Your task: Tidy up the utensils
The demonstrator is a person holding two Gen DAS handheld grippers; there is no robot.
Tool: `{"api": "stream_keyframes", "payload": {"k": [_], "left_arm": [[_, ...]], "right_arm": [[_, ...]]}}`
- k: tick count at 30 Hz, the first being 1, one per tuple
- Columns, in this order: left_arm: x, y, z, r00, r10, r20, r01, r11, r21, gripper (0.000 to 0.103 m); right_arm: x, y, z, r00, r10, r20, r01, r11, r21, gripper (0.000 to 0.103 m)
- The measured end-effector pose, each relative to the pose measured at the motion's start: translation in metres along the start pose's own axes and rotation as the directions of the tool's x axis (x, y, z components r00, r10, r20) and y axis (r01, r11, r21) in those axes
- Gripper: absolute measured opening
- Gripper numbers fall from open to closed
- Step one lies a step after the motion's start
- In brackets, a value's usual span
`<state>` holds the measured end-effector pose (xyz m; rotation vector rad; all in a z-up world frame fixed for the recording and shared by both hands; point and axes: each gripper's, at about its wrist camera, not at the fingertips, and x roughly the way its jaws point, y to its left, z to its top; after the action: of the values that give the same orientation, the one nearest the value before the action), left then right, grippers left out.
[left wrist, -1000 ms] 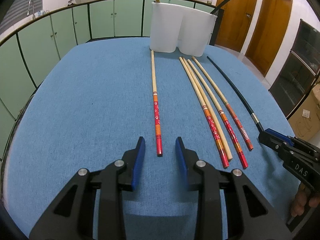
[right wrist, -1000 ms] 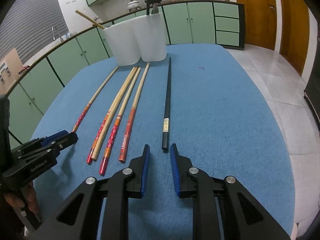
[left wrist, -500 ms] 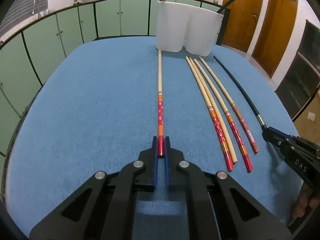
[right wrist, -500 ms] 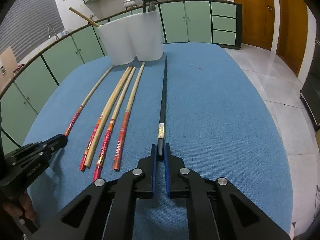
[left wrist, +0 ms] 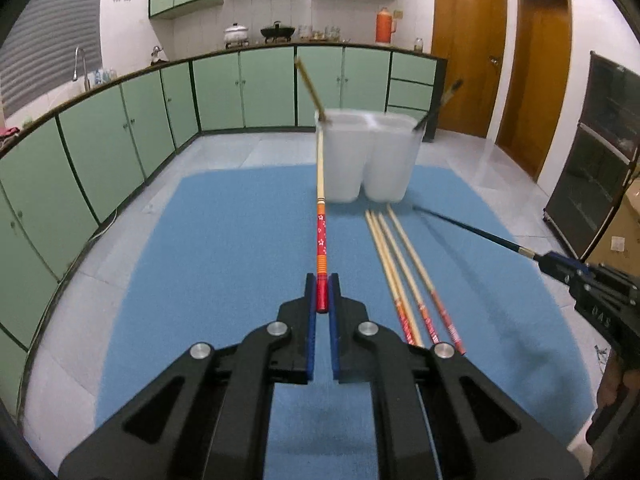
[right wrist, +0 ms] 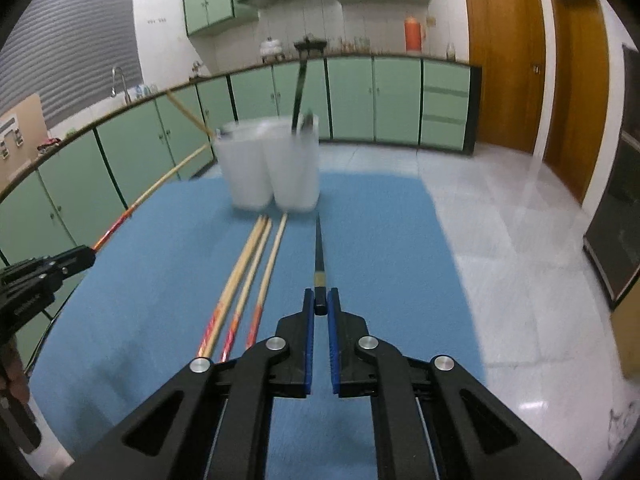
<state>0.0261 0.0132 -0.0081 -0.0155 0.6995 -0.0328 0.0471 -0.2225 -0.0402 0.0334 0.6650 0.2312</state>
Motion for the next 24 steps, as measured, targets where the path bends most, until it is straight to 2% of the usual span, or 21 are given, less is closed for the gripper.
{"api": "stream_keyframes", "payload": {"k": [4, 7, 12, 18, 22, 24], "left_arm": [[-0.011, 0.004, 0.006, 0.999, -0.028, -0.016, 0.028, 0.999, -0.021, 0.005], [0.001, 0.005, -0.003, 0.998, -0.039, -0.048, 0.037, 0.999, -0.031, 0.005], [0.045, 0.008, -0.029, 0.990, -0.057, -0.129, 0.049, 0.997, -0.065, 0.005], [0.079, 0.013, -0.045, 0.981, -0.088, -0.171, 0.076, 0.994, -0.072, 0.005], [0.084, 0.013, -0.058, 0.979, -0.096, -0.178, 0.086, 0.994, -0.066, 0.007], [0.082, 0.013, -0.063, 0.979, -0.098, -0.181, 0.087, 0.994, -0.067, 0.013]], "right_arm": [[-0.018, -0.004, 0.019, 0.998, 0.000, 0.055, 0.000, 1.000, -0.009, 0.006], [-0.019, -0.003, 0.018, 0.998, 0.000, 0.056, 0.000, 1.000, -0.010, 0.006], [0.001, 0.003, -0.007, 1.000, 0.003, -0.022, -0.003, 1.000, 0.007, 0.006], [0.023, 0.009, -0.029, 0.995, 0.007, -0.095, -0.005, 1.000, 0.017, 0.006], [0.034, 0.013, -0.037, 0.992, 0.011, -0.123, -0.009, 1.000, 0.021, 0.006], [0.038, 0.013, -0.040, 0.991, 0.013, -0.132, -0.009, 1.000, 0.026, 0.006]]}}
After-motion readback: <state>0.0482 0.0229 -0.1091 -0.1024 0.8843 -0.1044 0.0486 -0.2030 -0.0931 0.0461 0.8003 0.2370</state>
